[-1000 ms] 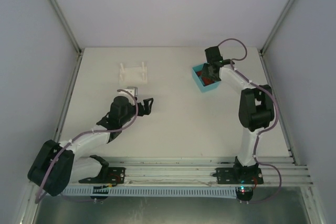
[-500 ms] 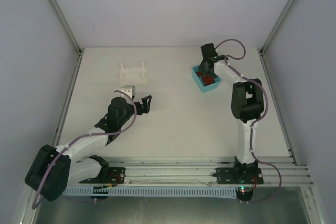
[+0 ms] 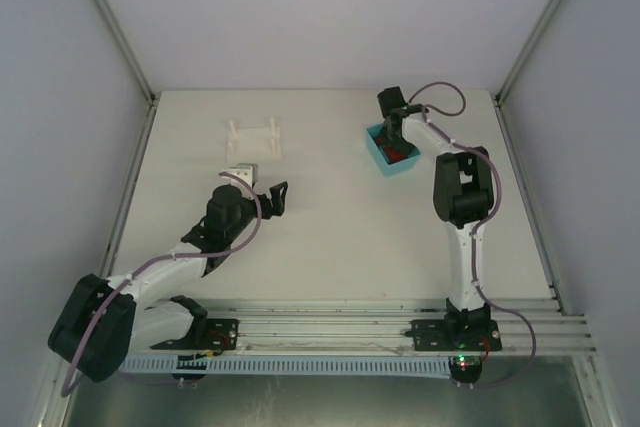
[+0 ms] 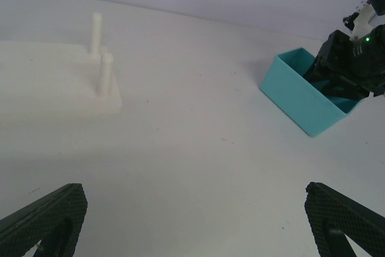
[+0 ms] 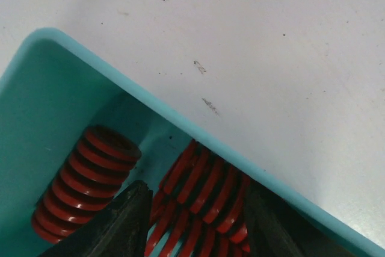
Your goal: Install the large spring
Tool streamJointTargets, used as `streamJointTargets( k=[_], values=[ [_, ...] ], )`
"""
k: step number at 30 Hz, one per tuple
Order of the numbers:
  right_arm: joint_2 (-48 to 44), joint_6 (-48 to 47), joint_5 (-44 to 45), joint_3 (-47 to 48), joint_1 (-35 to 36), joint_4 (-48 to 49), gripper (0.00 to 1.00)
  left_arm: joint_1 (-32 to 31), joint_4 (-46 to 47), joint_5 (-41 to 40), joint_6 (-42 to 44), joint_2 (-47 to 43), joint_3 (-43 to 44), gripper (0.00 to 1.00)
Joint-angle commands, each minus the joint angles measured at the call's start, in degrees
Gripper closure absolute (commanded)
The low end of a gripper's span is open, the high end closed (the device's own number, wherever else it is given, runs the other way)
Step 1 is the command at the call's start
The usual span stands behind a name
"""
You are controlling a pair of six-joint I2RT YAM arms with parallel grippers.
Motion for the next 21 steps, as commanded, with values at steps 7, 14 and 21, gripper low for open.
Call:
streamJointTargets(
  k=[7,14,21],
  values=[
    [6.5,3.1,-0.8,4.1,0.3,-4.4,0.49,-0.4,-0.1,-1.2,0.8,0.7,0.3,0.01],
    [7.3,1.1,-1.5,5.0,0.3,-3.5,0.5,-0.3,-0.5,-1.4,0.9,-0.1,0.3,0.01],
    [1.5,-2.8,-2.7,0.1,0.3,3.2,0.74,-0.4,-0.7,-1.6,0.7,-0.3,0.4,0.01]
  ],
)
